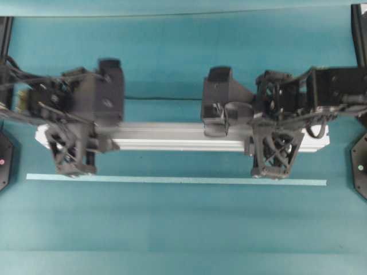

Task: Lift the metal rail with both hands.
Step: 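Lower the held rail back down onto the table with both grippers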

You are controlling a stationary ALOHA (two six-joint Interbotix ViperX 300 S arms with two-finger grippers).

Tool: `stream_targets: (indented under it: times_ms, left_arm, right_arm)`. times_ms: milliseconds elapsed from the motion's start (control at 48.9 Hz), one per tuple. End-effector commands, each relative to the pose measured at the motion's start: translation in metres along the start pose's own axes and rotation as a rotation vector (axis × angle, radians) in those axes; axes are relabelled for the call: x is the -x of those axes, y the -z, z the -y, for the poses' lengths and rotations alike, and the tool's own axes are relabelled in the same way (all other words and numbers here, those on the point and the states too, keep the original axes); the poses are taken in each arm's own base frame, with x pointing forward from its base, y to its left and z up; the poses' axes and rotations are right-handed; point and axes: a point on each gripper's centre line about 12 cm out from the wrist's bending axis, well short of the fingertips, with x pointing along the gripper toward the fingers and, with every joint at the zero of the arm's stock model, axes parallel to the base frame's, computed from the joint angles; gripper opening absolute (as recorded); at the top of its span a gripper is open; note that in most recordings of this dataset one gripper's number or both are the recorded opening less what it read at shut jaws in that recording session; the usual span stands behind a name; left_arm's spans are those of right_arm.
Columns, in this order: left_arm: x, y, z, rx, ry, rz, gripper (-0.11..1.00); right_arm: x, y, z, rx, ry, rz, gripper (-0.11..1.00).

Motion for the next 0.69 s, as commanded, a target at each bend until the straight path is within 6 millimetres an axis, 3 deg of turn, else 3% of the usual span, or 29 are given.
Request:
stream_targets:
  times_ms: [0,143,368,674]
  left_arm:
    - [-0.008,0.003,0.000,-0.003,0.001,0.005,0.36]
    - [-0.041,0.022,-0.001,0.000,0.000,-0.052,0.36]
    - [-0.076,0.041,-0.004,0.010,-0.003,-0.059,0.36]
    - [-0.105,0.057,-0.005,0.020,-0.004,-0.057,0.36]
  right_arm:
    - [-0.011,0.004,0.000,-0.002,-0.001,0.003,0.38]
    - [-0.037,0.014,0.000,-0.005,-0.005,0.018,0.38]
    - [-0.070,0.024,-0.001,-0.002,-0.007,0.024,0.38]
    - [-0.102,0.028,-0.005,0.010,-0.013,0.021,0.38]
